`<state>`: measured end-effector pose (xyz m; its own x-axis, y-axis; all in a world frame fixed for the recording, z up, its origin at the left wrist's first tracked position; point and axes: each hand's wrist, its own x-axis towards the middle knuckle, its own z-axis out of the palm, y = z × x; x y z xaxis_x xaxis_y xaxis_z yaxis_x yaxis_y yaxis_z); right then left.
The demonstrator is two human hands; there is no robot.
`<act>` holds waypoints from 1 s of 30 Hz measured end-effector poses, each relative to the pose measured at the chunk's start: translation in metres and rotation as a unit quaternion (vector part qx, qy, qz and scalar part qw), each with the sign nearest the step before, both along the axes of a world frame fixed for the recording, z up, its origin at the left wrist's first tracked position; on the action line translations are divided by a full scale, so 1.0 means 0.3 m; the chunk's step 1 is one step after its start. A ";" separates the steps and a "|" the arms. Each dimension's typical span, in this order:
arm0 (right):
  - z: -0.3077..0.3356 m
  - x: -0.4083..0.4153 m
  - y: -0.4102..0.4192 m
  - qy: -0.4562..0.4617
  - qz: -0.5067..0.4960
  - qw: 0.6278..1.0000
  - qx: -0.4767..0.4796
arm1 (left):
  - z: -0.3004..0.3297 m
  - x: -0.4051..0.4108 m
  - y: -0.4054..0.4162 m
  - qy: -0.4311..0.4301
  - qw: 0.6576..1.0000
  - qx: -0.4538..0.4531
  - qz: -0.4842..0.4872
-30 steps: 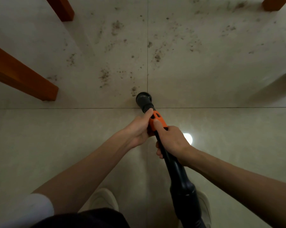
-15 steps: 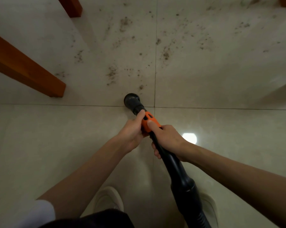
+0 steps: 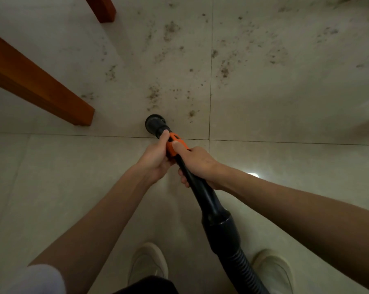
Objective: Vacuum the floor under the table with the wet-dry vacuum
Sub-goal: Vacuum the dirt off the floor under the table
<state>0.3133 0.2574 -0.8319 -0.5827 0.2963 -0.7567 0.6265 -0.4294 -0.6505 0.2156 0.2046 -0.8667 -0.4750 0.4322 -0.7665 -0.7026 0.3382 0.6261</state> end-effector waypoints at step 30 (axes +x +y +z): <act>-0.003 0.169 0.117 -0.015 -0.095 0.995 0.029 | 0.003 0.144 0.189 -0.003 0.992 0.011 -0.123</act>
